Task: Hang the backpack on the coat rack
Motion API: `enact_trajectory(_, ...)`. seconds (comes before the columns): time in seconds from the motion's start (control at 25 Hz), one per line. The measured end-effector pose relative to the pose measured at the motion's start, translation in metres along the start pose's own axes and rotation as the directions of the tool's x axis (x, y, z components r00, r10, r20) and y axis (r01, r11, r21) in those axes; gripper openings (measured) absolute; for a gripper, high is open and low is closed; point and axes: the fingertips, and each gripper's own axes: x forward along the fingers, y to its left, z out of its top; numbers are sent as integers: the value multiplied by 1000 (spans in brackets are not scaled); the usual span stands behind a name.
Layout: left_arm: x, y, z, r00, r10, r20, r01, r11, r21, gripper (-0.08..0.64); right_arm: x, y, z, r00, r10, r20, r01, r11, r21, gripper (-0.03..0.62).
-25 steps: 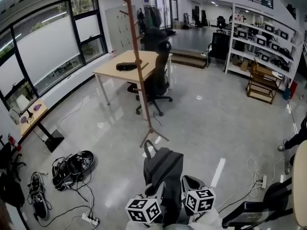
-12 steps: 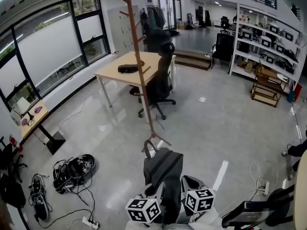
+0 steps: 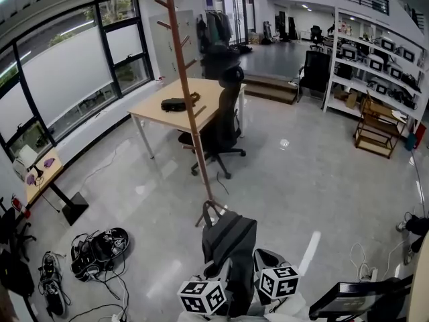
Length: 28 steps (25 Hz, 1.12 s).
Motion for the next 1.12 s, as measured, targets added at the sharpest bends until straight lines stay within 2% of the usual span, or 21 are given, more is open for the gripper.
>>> enact_trajectory(0.36,66,1,18,1000,11,6,-10,1000,-8,25,45,-44,31,1000,19,-11,-19,1000,-6,12)
enact_trajectory(0.6,88,0,37,1000,21,23,-21,1000,-10,25,60,-63,51,1000,16,2,-16,1000,8,12)
enact_trajectory(0.92,115,3,56,999,-1,42,2,1000,-4,25,78,-90,45,1000,-8,-21,10,998,62,12)
enact_trajectory(1.12,134,14,65,999,-7,41,7,1000,-12,25,94,-101,61,1000,-23,-2,24,998,56,12)
